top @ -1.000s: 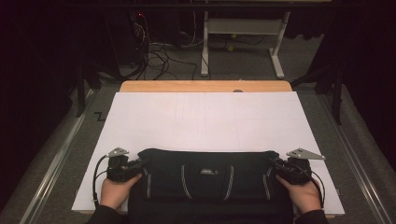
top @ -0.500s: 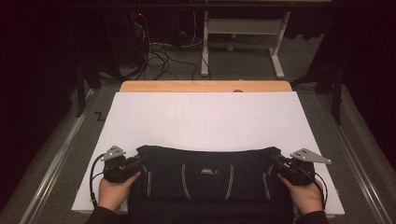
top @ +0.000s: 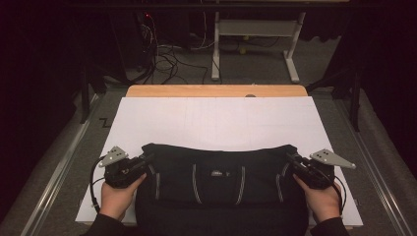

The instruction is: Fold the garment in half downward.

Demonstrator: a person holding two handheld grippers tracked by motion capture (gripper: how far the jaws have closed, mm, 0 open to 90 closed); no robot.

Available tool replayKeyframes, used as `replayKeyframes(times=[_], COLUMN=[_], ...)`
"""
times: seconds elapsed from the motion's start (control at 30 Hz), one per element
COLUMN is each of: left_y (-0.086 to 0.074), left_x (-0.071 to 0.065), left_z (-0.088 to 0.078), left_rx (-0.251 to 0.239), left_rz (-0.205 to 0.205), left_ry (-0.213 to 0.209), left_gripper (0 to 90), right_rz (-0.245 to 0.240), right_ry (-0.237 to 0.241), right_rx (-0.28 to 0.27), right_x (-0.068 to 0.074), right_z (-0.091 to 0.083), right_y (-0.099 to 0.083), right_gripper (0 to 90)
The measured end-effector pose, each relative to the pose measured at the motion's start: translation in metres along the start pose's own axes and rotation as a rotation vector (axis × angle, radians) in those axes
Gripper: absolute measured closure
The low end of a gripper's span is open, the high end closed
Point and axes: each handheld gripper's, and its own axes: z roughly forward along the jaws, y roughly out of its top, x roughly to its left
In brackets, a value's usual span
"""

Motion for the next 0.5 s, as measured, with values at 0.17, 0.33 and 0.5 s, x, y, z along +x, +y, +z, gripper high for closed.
replayKeyframes(times=[0.17,0.33,0.5], left_y=[0.014,0.022,0.032], left_x=[0.012,0.019,0.027], left_z=[0.017,0.026,0.040], left_rx=[0.023,0.015,0.043], left_rz=[-0.015,-0.011,-0.011], left_ry=[0.046,0.066,0.110], left_gripper=[75.0,74.9,75.0], right_rz=[-0.005,-0.001,0.002], right_ry=[-0.008,-0.019,-0.042], right_rx=[-0.028,-0.024,-0.016], right_x=[-0.005,-0.010,-0.016], right_z=[0.010,0.021,0.042], right_y=[0.016,0.026,0.040], right_gripper=[79.1,79.1,79.1])
